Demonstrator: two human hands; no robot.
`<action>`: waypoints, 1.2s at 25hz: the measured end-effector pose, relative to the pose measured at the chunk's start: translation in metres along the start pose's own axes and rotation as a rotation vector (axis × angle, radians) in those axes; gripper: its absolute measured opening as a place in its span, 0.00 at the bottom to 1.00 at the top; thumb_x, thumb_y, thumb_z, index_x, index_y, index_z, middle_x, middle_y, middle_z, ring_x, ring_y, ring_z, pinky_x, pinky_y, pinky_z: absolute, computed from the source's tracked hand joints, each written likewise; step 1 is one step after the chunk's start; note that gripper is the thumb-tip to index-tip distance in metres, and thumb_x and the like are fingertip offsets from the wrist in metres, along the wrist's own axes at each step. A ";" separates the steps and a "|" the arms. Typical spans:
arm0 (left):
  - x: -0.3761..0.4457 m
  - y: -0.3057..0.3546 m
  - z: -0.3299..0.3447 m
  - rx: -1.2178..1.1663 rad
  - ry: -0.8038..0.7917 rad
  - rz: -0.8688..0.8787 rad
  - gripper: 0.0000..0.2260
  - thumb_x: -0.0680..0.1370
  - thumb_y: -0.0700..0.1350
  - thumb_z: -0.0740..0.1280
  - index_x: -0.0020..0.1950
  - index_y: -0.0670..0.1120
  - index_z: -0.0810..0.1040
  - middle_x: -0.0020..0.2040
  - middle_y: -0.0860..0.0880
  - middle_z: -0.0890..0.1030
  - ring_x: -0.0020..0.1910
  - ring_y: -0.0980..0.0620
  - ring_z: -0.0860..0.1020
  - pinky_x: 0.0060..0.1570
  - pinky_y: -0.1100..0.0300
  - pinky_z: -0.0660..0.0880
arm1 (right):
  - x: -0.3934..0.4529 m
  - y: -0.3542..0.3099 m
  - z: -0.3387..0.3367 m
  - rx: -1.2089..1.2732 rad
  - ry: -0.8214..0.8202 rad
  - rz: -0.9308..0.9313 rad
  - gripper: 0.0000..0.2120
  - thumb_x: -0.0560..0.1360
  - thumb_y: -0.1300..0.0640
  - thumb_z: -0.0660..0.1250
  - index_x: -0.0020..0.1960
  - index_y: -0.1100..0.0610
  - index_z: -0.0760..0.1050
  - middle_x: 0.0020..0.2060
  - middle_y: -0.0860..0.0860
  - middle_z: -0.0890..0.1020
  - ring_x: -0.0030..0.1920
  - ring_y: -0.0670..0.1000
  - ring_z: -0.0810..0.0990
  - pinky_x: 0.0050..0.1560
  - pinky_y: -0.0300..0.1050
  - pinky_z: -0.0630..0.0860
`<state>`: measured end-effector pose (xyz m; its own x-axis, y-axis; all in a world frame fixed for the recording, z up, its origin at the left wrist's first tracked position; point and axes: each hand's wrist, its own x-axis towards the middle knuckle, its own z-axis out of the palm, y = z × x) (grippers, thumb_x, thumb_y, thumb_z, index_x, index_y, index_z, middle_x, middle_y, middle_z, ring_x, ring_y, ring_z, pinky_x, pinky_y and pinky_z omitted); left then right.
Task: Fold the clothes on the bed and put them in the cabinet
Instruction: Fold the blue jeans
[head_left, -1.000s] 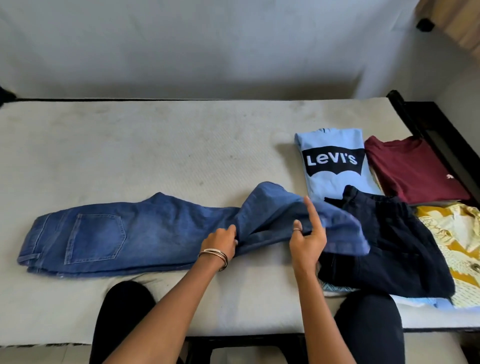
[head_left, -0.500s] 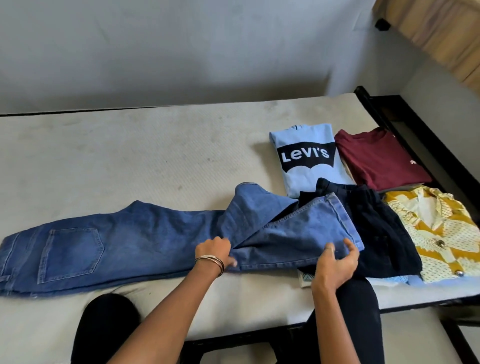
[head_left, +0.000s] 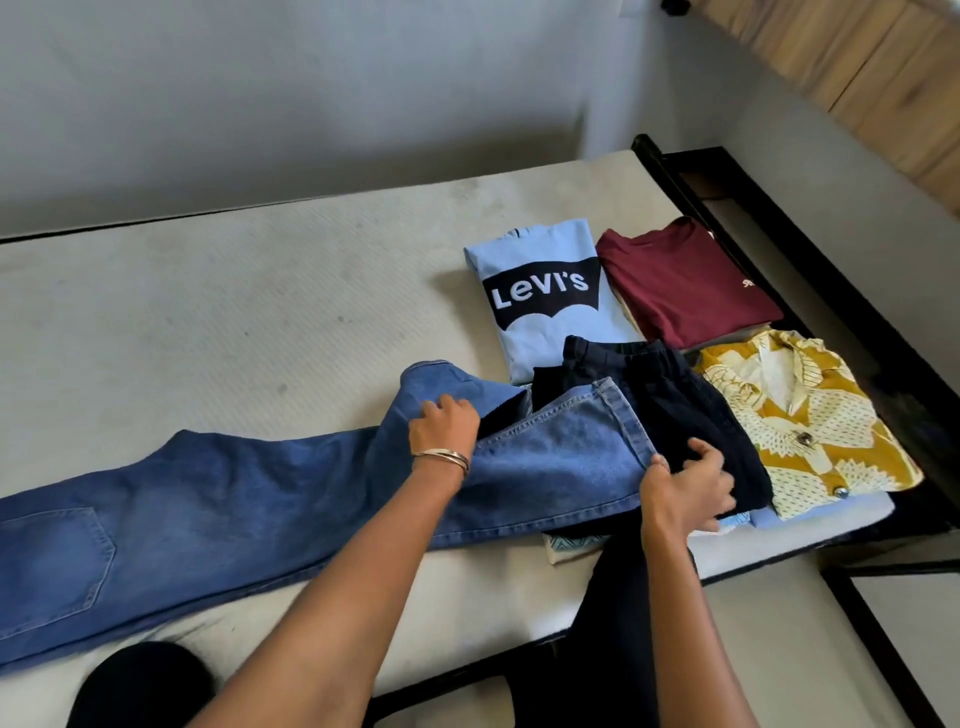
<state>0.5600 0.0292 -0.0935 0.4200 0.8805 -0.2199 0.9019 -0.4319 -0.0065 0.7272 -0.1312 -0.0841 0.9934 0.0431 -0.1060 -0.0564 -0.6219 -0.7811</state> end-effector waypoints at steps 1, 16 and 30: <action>0.009 -0.007 -0.002 -0.066 0.047 -0.013 0.11 0.78 0.37 0.61 0.59 0.40 0.77 0.54 0.41 0.79 0.53 0.39 0.78 0.44 0.49 0.77 | 0.003 0.000 0.003 -0.121 0.028 -0.075 0.21 0.74 0.61 0.71 0.66 0.55 0.72 0.59 0.60 0.74 0.62 0.61 0.69 0.61 0.61 0.66; 0.002 -0.087 -0.119 -1.487 0.346 -0.515 0.09 0.78 0.48 0.61 0.40 0.47 0.73 0.40 0.48 0.76 0.41 0.48 0.75 0.43 0.56 0.71 | 0.037 -0.057 0.029 -0.183 -0.327 -0.331 0.16 0.77 0.44 0.68 0.52 0.58 0.73 0.52 0.58 0.77 0.58 0.62 0.73 0.51 0.56 0.69; -0.037 -0.016 -0.067 -1.207 0.100 -0.468 0.25 0.81 0.59 0.54 0.56 0.38 0.78 0.58 0.34 0.78 0.57 0.35 0.75 0.53 0.50 0.70 | -0.054 -0.057 0.045 0.195 -0.797 0.345 0.36 0.72 0.28 0.61 0.48 0.64 0.73 0.45 0.65 0.82 0.43 0.64 0.84 0.42 0.60 0.82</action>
<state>0.5369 0.0170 -0.0201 0.0008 0.9321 -0.3623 0.4627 0.3209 0.8264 0.6722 -0.0631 -0.0612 0.5577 0.4543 -0.6946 -0.4276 -0.5600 -0.7096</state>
